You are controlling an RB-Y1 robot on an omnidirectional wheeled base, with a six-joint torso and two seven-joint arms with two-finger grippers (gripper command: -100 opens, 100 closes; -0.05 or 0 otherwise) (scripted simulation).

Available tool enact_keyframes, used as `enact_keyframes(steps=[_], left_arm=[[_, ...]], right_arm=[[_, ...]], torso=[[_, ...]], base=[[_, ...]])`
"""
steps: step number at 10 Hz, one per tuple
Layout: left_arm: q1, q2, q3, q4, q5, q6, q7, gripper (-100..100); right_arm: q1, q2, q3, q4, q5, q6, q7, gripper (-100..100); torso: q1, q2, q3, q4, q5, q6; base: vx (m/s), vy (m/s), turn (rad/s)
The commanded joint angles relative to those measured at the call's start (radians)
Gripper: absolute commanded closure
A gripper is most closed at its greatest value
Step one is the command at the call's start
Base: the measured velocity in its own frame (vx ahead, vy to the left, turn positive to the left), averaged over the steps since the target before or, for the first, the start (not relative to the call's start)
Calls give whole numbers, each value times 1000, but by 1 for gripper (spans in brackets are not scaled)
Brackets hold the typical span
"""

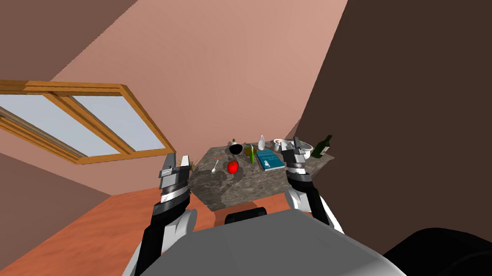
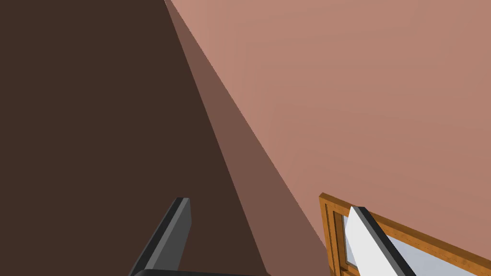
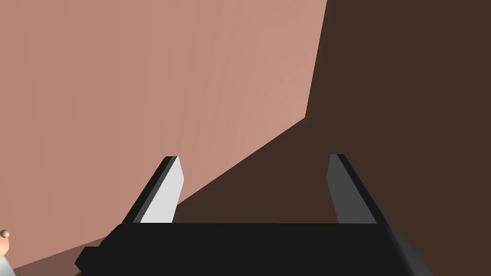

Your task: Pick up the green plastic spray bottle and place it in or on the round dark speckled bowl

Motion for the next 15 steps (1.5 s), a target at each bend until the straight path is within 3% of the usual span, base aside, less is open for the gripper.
enact_keyframes(steps=[1,7,15], left_arm=[[0,0,0,0,0,0,0,0],[0,0,0,0,0,0,0,0],[0,0,0,0,0,0,0,0]], right_arm=[[0,-35,-2,8,5,6,4,-100],[-2,-183,-17,86,56,58,46,-100],[-6,-332,-44,232,147,155,122,-100]], torso=[[0,0,0,0,0,0],[5,-1,-1,0,1,0],[5,-1,0,0,1,0]], base=[[1,16,24],[8,61,42],[12,84,60]])
